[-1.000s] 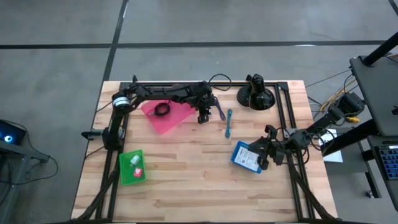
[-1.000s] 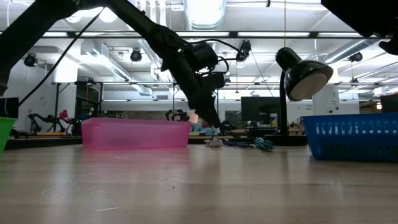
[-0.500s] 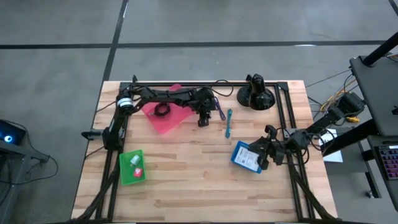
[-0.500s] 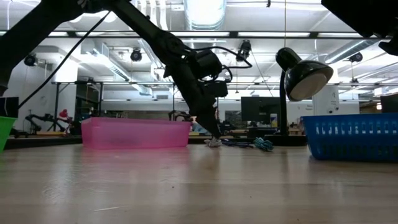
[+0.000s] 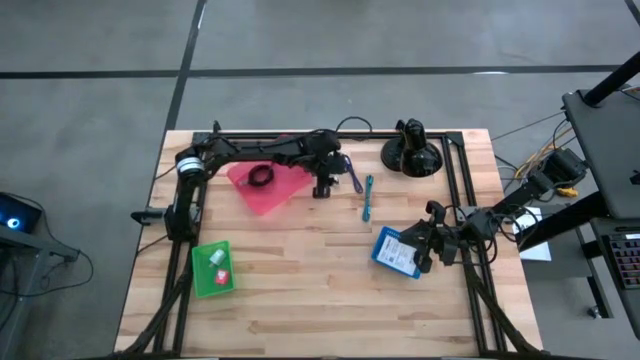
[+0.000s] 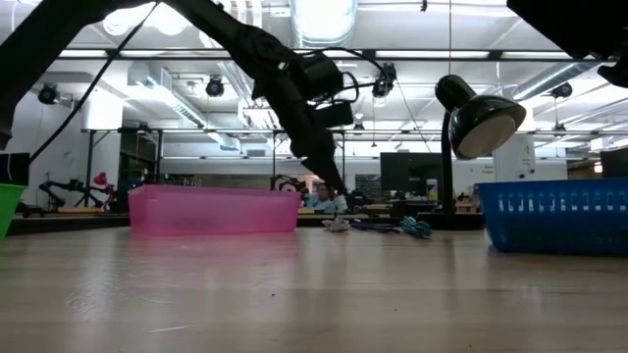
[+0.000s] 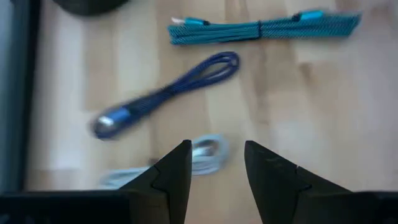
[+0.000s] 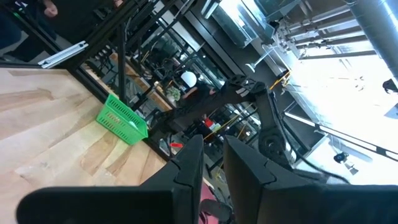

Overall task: Pick and place items into bin
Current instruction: Put the blue charger cable into the red bin

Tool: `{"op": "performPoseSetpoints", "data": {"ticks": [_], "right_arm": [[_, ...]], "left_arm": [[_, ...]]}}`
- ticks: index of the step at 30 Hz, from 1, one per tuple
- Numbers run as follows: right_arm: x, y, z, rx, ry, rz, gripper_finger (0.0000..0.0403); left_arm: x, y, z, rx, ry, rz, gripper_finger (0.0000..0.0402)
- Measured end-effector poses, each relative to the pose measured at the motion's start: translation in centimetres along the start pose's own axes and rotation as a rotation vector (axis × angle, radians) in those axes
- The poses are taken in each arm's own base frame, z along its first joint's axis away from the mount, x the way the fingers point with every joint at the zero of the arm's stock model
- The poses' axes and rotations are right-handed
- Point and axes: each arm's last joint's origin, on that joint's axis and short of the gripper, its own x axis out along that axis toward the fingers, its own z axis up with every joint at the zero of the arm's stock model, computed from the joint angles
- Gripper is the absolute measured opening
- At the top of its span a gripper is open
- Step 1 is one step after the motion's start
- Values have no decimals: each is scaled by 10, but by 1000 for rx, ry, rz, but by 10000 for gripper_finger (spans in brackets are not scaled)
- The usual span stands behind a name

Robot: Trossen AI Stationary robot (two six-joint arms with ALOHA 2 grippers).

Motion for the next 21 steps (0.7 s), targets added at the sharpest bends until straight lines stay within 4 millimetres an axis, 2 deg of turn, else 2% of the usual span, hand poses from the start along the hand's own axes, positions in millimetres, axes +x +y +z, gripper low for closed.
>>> {"op": "performPoseSetpoints", "data": {"ticks": [7,17,21], "right_arm": [[0,0,0,-11,1,3,52],[0,1,0,-21,3,5,52],[0,1,0,-22,3,5,52]], "left_arm": [[-3,1,0,461,119,130,132],[-2,-6,-11,456,231,75,132],[-2,-5,-5,452,191,105,132]]}}
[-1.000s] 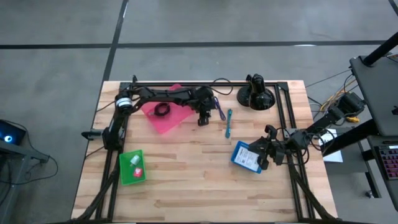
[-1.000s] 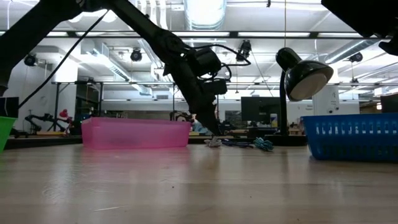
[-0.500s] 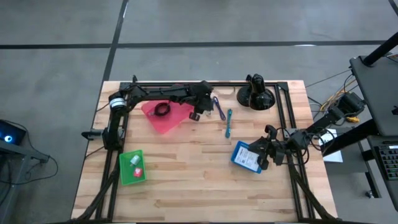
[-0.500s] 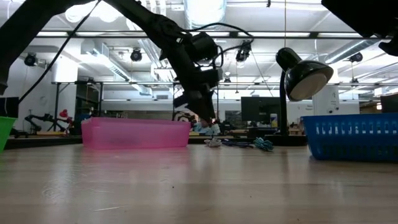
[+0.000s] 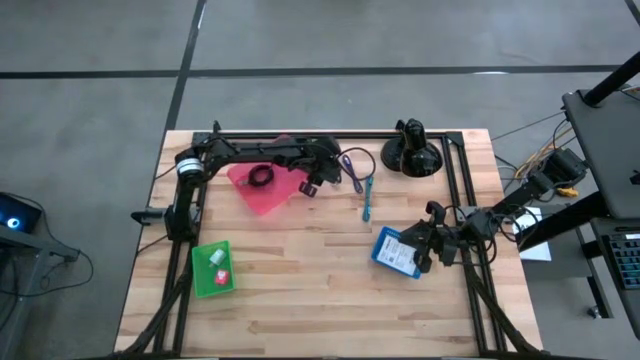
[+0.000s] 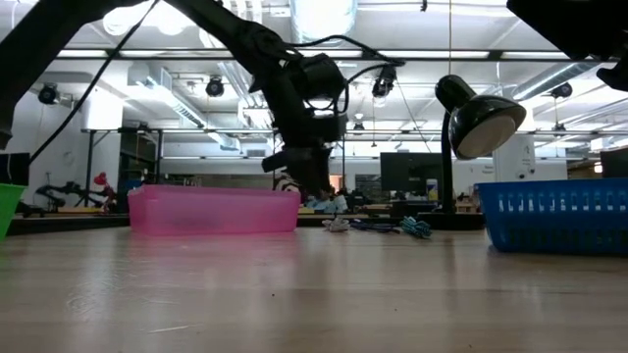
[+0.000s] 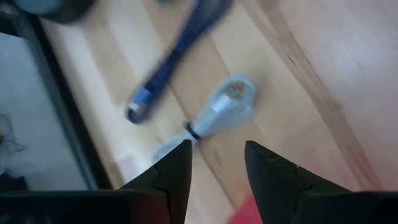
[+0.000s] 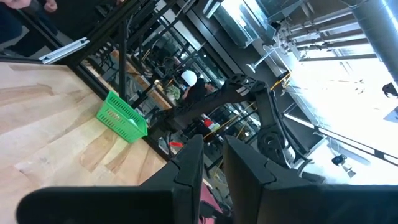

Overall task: Pick and place items into bin
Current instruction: Put the blue charger cable into the red bin

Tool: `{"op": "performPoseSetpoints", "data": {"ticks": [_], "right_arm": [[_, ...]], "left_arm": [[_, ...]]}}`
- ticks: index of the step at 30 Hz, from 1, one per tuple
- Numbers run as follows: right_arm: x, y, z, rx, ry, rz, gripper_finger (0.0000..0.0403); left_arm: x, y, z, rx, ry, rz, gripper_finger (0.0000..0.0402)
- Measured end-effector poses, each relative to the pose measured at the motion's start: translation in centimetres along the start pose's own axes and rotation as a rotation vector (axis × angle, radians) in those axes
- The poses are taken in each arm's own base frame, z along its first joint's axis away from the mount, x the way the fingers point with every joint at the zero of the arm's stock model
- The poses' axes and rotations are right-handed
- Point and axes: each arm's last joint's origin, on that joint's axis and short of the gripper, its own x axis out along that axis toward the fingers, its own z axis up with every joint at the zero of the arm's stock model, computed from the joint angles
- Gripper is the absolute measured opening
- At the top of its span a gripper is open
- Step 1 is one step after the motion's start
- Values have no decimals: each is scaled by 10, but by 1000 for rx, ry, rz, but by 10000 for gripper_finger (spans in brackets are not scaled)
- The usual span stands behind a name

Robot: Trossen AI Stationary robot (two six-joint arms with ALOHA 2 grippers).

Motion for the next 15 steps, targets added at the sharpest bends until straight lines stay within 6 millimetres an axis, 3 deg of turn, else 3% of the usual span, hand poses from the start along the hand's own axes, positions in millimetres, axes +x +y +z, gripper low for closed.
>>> {"op": "performPoseSetpoints", "data": {"ticks": [10,15], "right_arm": [[0,0,0,0,0,0,52],[0,0,0,-2,0,0,52]], "left_arm": [[-1,-2,6,-95,21,38,132],[-22,-10,9,-129,80,26,132]]}}
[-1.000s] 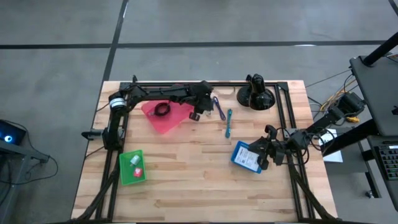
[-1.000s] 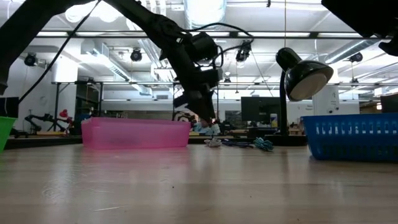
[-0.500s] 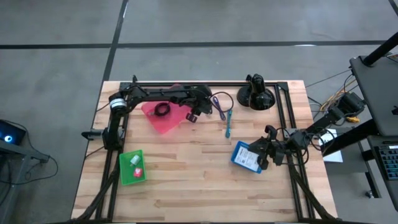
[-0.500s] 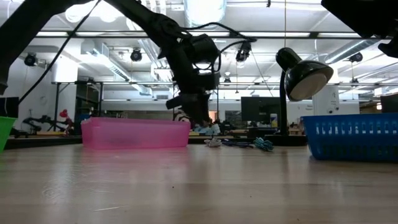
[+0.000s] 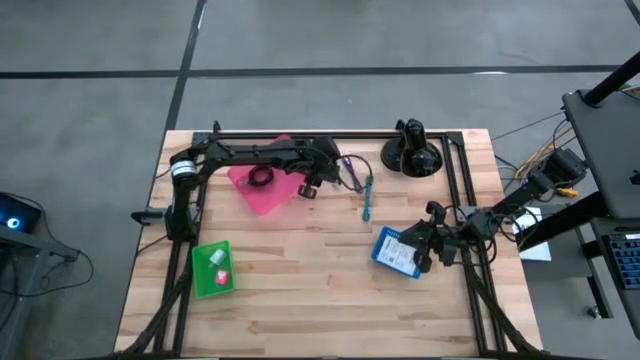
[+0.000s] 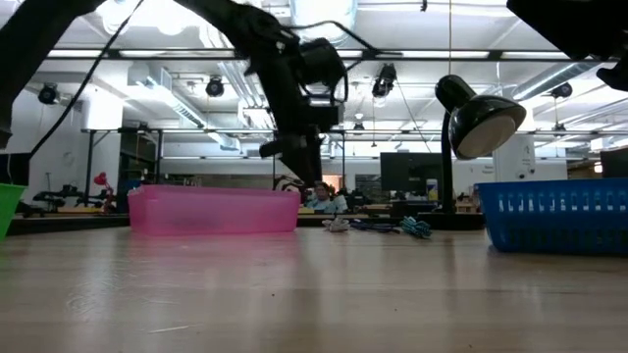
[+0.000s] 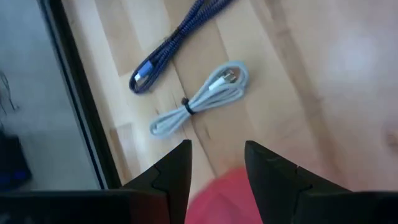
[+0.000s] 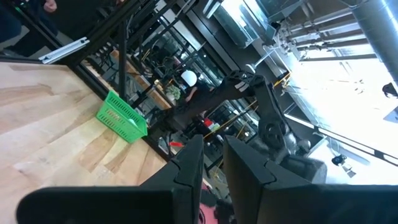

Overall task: Pick and place items into bin
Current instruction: Put the blue charger cable into the red bin

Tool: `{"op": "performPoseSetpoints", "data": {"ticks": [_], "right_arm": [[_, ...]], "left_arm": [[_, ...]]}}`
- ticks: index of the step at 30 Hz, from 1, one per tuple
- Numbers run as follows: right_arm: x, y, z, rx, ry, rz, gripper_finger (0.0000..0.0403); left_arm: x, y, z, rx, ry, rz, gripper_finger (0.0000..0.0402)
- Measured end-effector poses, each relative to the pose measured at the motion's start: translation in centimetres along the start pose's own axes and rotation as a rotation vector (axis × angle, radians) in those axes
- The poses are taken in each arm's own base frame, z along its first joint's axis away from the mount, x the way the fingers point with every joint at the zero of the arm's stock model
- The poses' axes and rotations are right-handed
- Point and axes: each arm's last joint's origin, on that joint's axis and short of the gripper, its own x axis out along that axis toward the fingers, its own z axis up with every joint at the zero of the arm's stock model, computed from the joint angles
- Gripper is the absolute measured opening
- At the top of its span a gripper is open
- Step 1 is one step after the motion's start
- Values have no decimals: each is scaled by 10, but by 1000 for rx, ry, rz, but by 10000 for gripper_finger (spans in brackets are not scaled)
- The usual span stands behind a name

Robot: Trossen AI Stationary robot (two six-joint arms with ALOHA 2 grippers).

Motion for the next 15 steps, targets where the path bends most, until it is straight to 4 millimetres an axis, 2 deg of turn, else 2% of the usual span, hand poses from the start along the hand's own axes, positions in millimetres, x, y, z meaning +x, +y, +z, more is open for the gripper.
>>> {"op": "performPoseSetpoints", "data": {"ticks": [4,10,15], "right_arm": [[0,0,0,-10,1,1,52],[0,0,-1,1,17,-5,53],[4,-3,1,19,86,-60,77]], "left_arm": [[-22,-4,-4,-166,29,-33,132],[-61,-12,-23,-380,121,-92,132],[-94,-21,-41,-495,113,-82,132]]}}
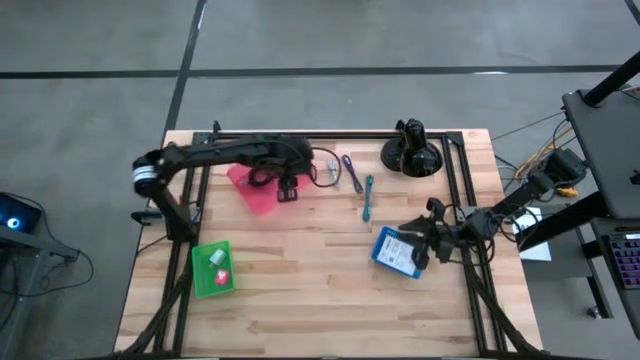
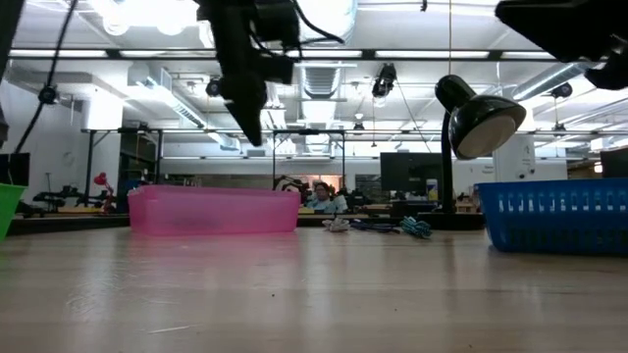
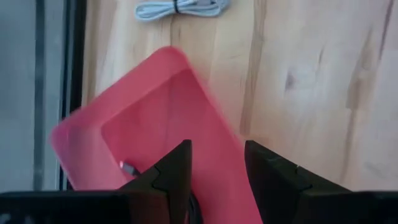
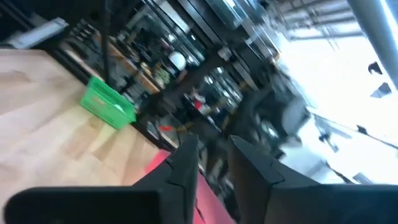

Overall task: Pick and place items into bin
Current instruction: Put the blue charger cable into the red bin

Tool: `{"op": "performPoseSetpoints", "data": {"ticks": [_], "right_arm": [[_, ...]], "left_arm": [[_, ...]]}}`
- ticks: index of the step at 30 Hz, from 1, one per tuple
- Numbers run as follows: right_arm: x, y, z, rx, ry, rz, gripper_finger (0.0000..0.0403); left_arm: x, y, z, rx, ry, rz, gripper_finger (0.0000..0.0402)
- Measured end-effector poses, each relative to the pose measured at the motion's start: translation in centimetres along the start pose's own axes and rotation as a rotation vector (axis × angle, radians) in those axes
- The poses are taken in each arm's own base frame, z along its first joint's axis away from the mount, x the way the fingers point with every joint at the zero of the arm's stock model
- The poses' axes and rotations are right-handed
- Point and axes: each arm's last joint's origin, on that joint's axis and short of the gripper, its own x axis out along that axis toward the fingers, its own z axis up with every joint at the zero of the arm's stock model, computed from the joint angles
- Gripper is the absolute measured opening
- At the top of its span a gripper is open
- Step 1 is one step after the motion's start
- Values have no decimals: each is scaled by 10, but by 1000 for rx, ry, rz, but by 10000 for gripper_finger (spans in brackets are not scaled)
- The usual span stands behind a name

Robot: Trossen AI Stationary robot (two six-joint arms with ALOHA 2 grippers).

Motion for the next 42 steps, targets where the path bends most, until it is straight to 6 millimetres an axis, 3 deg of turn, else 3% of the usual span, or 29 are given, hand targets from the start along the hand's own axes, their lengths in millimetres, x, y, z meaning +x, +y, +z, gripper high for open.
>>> {"op": "performPoseSetpoints", "data": {"ticks": [5,12,18,22,31,37,42], "right_arm": [[19,-4,9,-85,194,-8,125],[47,-24,22,-67,466,183,174],[67,-53,36,50,458,308,178],[82,-64,30,57,508,286,171],[115,-69,-13,-8,851,352,159],[135,-69,-18,-12,944,393,153],[145,-70,-16,-41,997,444,153]], "left_arm": [[-16,-2,-24,-66,-85,18,132],[-23,-8,-53,-96,-196,40,132],[-25,-10,-62,-108,-275,57,132],[-26,-10,-62,-180,-331,60,132],[-21,-12,-64,-212,-547,94,132],[-18,-21,-81,-206,-641,98,132],[-4,-38,-100,-208,-858,98,132]]}}
